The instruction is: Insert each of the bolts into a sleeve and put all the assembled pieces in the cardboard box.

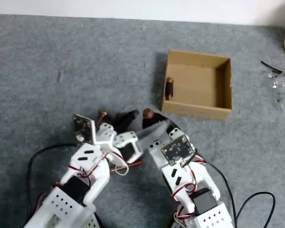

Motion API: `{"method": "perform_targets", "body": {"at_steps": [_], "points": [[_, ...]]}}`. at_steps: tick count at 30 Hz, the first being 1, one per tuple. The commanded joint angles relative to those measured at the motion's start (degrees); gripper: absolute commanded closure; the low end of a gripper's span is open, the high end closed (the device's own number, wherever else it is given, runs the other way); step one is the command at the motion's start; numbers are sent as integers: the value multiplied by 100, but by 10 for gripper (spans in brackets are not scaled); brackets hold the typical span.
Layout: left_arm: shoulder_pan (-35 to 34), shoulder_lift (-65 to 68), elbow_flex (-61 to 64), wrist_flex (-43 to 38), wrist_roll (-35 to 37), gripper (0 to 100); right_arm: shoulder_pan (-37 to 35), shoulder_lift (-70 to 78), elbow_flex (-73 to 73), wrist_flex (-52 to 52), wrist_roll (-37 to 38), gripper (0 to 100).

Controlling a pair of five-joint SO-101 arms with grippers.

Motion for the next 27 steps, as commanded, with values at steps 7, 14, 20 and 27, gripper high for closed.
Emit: {"method": "perform_targets", "body": {"at_steps": [7,14,20,27], "points": [[-1156,-48,-382,35,229,659,127,-101,769,-22,26,995],[-1165,-40,-374,527,-747,660,488,-101,769,-119,9,995],[-1200,-48,-382,1266,-1134,660,681,-101,769,-119,0,995],[-1701,-48,-567,2453,-1925,660,927,-101,769,-84,-193,995]]}}
